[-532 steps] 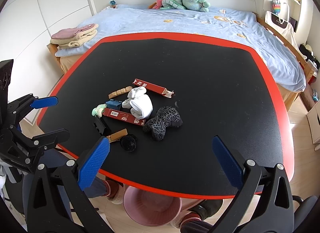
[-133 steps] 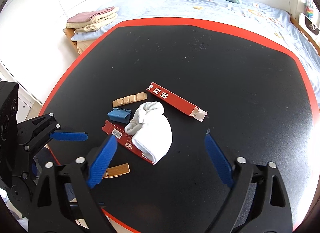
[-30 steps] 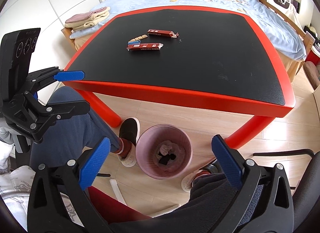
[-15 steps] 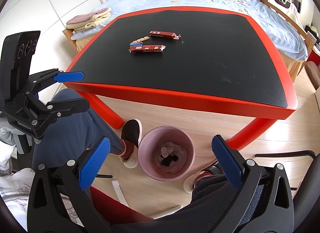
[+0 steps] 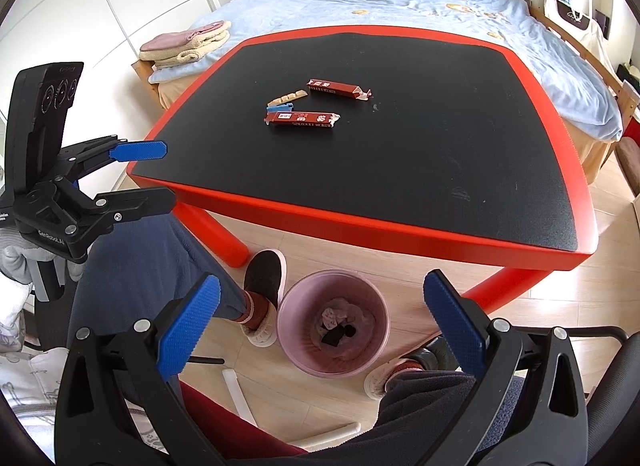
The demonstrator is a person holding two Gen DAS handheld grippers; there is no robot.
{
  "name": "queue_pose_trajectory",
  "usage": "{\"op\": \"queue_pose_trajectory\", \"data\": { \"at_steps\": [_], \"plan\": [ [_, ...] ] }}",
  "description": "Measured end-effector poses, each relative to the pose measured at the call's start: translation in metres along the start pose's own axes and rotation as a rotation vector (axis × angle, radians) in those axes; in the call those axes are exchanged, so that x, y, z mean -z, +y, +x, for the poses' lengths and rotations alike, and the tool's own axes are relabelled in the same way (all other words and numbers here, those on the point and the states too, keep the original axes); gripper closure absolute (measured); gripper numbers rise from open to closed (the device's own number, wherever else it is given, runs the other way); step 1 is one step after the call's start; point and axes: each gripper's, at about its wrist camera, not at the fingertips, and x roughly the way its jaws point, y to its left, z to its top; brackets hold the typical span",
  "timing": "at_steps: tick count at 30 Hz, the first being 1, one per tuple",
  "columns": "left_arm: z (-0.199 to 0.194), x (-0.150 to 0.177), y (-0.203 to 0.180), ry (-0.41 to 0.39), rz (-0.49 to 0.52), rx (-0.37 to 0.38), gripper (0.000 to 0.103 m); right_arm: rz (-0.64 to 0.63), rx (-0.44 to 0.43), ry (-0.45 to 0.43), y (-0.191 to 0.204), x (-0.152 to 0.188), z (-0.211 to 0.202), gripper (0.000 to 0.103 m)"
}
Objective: Collect trash
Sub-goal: 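Move both tools back over the table toward the red wrappers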
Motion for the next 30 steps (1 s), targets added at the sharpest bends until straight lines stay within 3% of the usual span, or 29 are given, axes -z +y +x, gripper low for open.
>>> {"op": "queue_pose_trajectory", "data": {
  "at_steps": [18, 30],
  "plan": [
    [0.006, -0.057, 0.048, -0.025, 0.037, -0.046, 0.008, -0.135, -0.007, -0.060, -0.004, -0.096, 0.014, 0.003],
    [0.048, -0.094, 0.084, 0.018, 0.070, -0.051, 0.008, -0.221, -0.026, -0.024, -0.016, -0.156, 0.066, 0.003]
  ]
}}
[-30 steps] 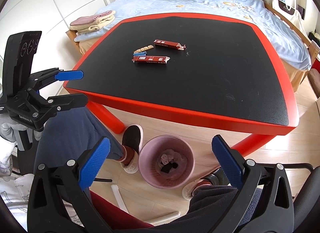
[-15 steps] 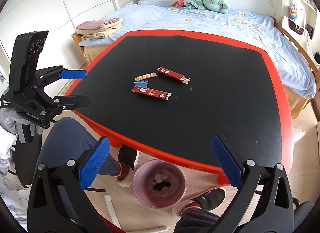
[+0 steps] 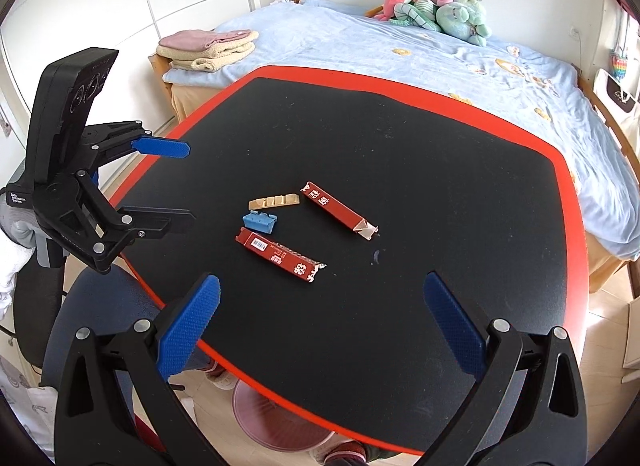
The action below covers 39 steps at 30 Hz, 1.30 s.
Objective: Collect trash
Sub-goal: 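Move both tools back over the table toward the red wrappers, then grasp the wooden stick with the left tool while the right tool grasps a red wrapper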
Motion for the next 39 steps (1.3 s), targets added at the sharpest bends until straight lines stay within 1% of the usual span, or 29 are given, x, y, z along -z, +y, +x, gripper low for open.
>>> {"op": "queue_pose_trajectory", "data": {
  "at_steps": [6, 12, 19, 20, 22, 23, 25, 27, 28, 30, 32, 34, 36, 38, 39],
  "plan": [
    [0.029, -0.012, 0.017, 0.031, 0.014, 0.014, 0.008, -0.026, -0.014, 0.030, -0.015, -0.017, 0.033, 0.003],
    [0.058, -0.017, 0.032, 0.065, 0.027, 0.020, 0.008, -0.049, -0.021, 0.059, -0.027, -0.030, 0.065, 0.003],
    [0.077, -0.014, 0.037, 0.087, 0.046, 0.021, 0.008, -0.052, -0.031, 0.075, -0.035, -0.035, 0.090, 0.003],
    [0.079, -0.014, 0.038, 0.090, 0.050, 0.019, 0.010, -0.054, -0.030, 0.076, -0.035, -0.035, 0.093, 0.003],
    [0.082, -0.013, 0.038, 0.095, 0.054, 0.015, 0.016, -0.057, -0.029, 0.078, -0.036, -0.035, 0.097, 0.006],
    [0.083, -0.012, 0.038, 0.096, 0.056, 0.011, 0.018, -0.059, -0.028, 0.079, -0.036, -0.035, 0.100, 0.009],
    [0.085, -0.012, 0.037, 0.095, 0.061, 0.009, 0.019, -0.062, -0.027, 0.083, -0.036, -0.035, 0.103, 0.012],
    [0.086, -0.011, 0.035, 0.097, 0.074, 0.005, 0.020, -0.072, -0.032, 0.087, -0.034, -0.036, 0.108, 0.018],
    [0.087, -0.011, 0.034, 0.100, 0.080, 0.002, 0.023, -0.079, -0.030, 0.091, -0.033, -0.036, 0.111, 0.019],
    [0.087, -0.011, 0.035, 0.095, 0.074, 0.007, 0.026, -0.089, -0.028, 0.099, -0.031, -0.037, 0.116, 0.028],
    [0.087, -0.011, 0.035, 0.098, 0.075, 0.003, 0.036, -0.100, -0.029, 0.102, -0.029, -0.037, 0.120, 0.032],
    [0.087, -0.011, 0.033, 0.098, 0.096, -0.014, 0.041, -0.108, -0.035, 0.104, -0.028, -0.038, 0.122, 0.036],
    [0.086, -0.012, 0.034, 0.100, 0.094, -0.009, 0.048, -0.110, -0.039, 0.107, -0.027, -0.038, 0.125, 0.040],
    [0.086, -0.014, 0.036, 0.103, 0.093, -0.014, 0.063, -0.116, -0.043, 0.112, -0.025, -0.039, 0.128, 0.046],
    [0.085, -0.014, 0.037, 0.104, 0.093, -0.013, 0.066, -0.120, -0.046, 0.114, -0.024, -0.039, 0.130, 0.050]
  ]
}}
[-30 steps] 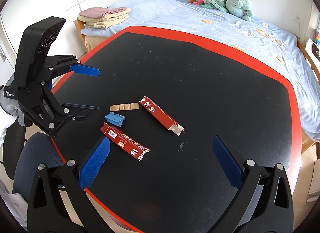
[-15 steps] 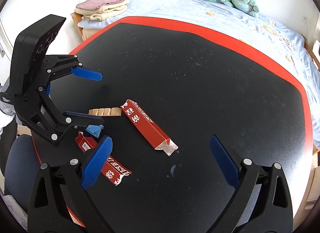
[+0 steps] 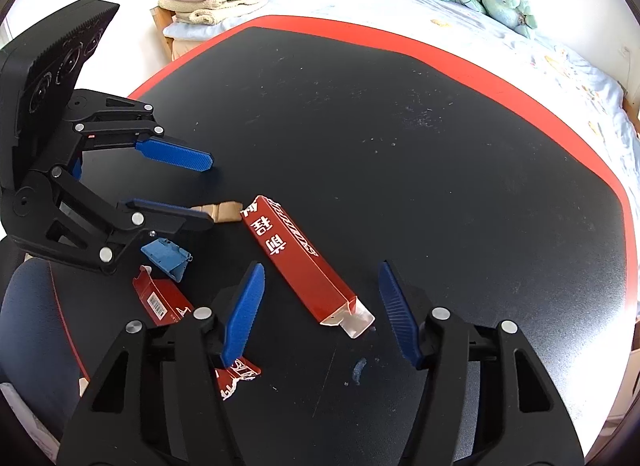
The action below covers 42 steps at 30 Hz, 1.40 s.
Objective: Collect trash
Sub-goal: 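Grasp the wooden stick with the left tool while the right tool grasps a red wrapper, then carry stick and wrapper to the wastebasket and open both tools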
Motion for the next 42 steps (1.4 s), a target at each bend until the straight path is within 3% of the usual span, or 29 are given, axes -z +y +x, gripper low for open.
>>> {"op": "queue_pose_trajectory", "data": {
  "at_steps": [2, 5, 10, 21, 31, 42],
  "plan": [
    [-0.001, 0.000, 0.000, 0.004, 0.001, 0.006, 0.078, -0.009, 0.000, 0.000, 0.002, -0.001, 0.001, 0.055],
    [-0.001, 0.000, 0.001, 0.007, -0.004, 0.009, 0.087, -0.012, -0.002, -0.001, 0.003, -0.003, 0.002, 0.066],
    [-0.001, -0.001, 0.002, 0.010, -0.021, 0.015, 0.091, -0.015, 0.010, -0.001, 0.006, -0.005, 0.003, 0.087],
    [-0.015, 0.002, 0.000, -0.007, -0.049, 0.004, 0.092, 0.033, 0.026, -0.027, 0.006, 0.002, -0.017, 0.088],
    [-0.056, 0.008, -0.023, -0.055, -0.055, 0.007, 0.092, 0.078, 0.053, -0.088, 0.019, 0.027, -0.076, 0.088],
    [-0.103, 0.033, -0.067, -0.105, -0.049, 0.032, 0.092, 0.124, 0.096, -0.122, 0.050, 0.077, -0.141, 0.088]
  ]
}}
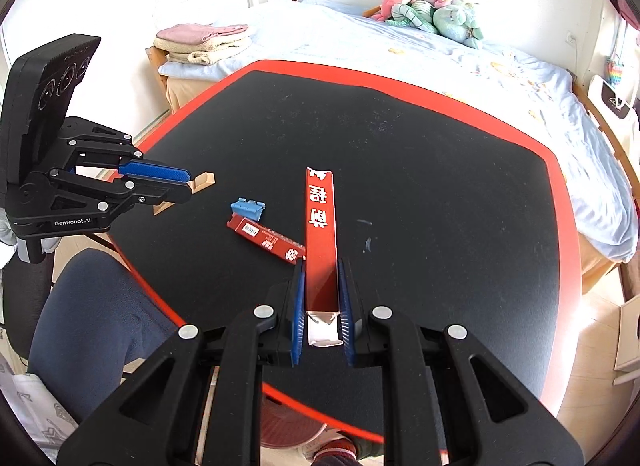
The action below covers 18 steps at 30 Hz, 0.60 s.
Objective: Collect trash
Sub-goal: 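Carry stick and wrapper to the wastebasket and open both tools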
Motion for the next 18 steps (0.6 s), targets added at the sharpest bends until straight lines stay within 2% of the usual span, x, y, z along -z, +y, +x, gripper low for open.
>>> {"op": "queue_pose_trajectory", "data": {
  "at_steps": [7, 18],
  "plan": [
    [-0.019, 0.020, -0.031, -0.017, 0.003, 0.039, 0.091, 0.035, 0.010, 0.005, 0.018, 0.037, -0.029, 0.088],
    [-0.026, 0.047, -0.070, -0.003, 0.022, 0.092, 0.091, 0.081, 0.006, 0.032, 0.038, 0.094, -0.060, 0.088]
  ]
}}
